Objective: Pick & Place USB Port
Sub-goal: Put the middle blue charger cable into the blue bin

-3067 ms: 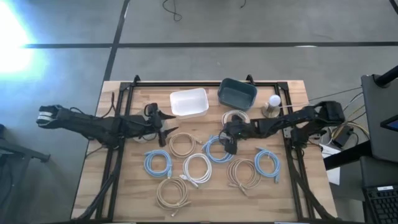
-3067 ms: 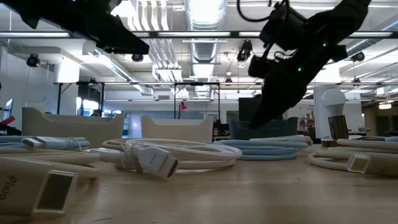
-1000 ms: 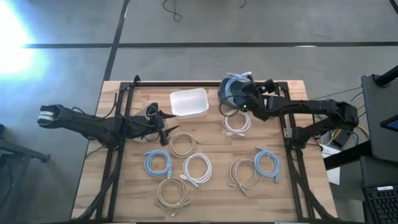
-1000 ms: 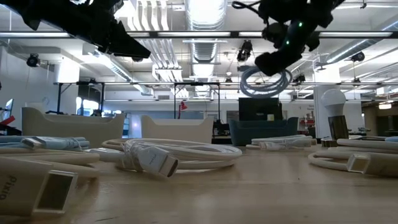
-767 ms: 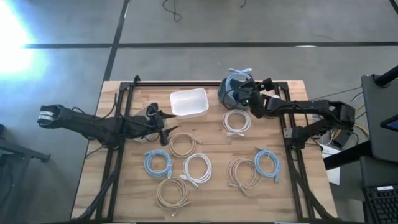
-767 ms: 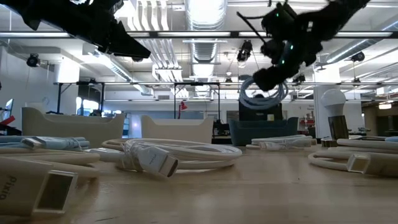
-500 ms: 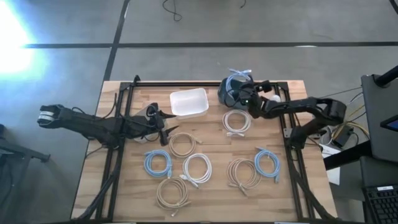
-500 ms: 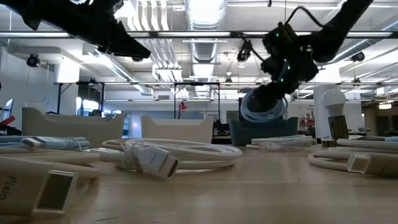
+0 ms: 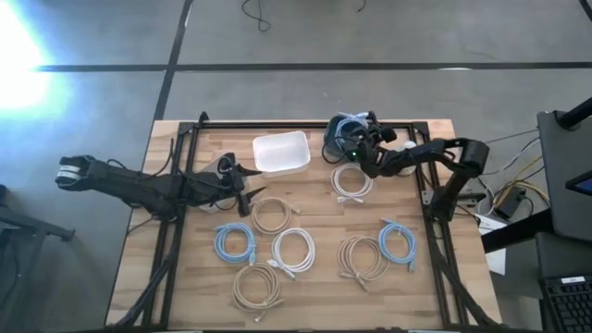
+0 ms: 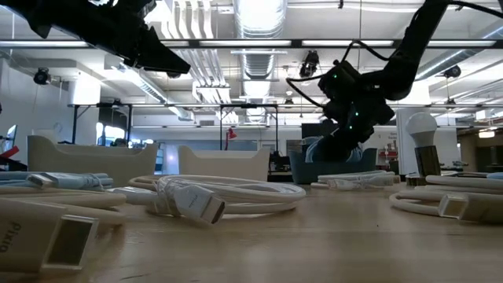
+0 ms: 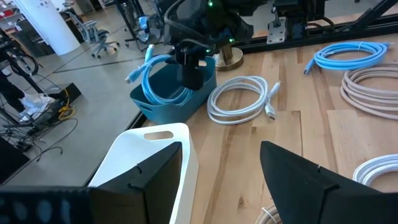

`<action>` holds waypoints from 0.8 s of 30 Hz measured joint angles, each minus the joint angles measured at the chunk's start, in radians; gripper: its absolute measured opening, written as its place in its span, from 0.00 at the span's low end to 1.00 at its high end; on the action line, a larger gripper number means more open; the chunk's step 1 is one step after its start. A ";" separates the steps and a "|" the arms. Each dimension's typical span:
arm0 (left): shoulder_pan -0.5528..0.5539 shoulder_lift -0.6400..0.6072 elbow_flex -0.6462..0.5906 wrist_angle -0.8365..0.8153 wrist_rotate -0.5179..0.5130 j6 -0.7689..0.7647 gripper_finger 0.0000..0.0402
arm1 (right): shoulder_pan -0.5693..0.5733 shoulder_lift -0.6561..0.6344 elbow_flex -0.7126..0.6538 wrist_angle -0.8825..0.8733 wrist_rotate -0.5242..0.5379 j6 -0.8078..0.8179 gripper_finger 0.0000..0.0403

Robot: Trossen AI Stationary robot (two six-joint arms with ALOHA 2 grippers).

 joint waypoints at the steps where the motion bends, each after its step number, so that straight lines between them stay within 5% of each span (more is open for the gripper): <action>1: 0.000 0.000 0.000 0.000 0.000 0.000 0.58 | -0.001 0.003 0.001 0.000 0.000 0.002 0.13; 24: 0.000 0.000 0.000 -0.003 0.000 -0.015 0.58 | -0.016 -0.011 0.022 -0.008 -0.012 -0.097 0.46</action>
